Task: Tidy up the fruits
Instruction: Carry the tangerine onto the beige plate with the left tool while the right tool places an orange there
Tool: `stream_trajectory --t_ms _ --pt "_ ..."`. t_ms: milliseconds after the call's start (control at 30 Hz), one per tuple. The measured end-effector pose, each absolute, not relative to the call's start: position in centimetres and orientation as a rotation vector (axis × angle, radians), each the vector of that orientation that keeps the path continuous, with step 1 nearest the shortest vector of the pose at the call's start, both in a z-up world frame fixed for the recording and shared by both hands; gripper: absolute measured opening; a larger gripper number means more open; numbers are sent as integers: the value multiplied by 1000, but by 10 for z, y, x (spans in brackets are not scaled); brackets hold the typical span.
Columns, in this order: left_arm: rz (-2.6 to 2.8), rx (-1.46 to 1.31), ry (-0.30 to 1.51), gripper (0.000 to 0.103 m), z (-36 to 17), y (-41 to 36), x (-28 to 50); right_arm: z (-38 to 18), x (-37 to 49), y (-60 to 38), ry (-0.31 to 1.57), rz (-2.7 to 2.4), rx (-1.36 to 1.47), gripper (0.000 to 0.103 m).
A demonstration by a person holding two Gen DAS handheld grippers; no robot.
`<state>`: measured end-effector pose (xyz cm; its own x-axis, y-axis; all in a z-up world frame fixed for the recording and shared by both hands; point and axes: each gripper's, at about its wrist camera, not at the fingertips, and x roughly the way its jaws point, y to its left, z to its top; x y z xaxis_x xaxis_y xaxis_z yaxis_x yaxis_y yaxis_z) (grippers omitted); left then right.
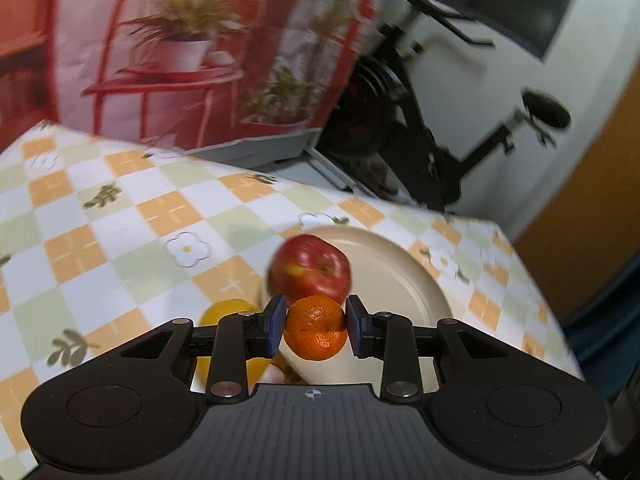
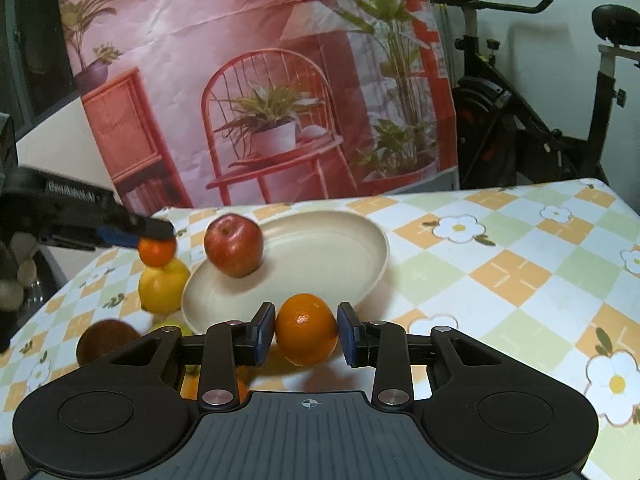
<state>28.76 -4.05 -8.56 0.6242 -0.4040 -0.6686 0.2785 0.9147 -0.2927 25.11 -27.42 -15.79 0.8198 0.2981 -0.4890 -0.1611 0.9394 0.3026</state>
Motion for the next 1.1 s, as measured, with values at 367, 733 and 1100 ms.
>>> stream_trajectory --t_ms 367,733,1100 --pt "-412 63 831 34 -106 -76 300 -158 299 -269 562 203 167 31" --pt "-389 207 836 34 -115 -92 304 -168 335 -279 575 162 151 31" --pt "-369 205 845 35 -116 -91 304 -173 333 -281 573 151 138 38"
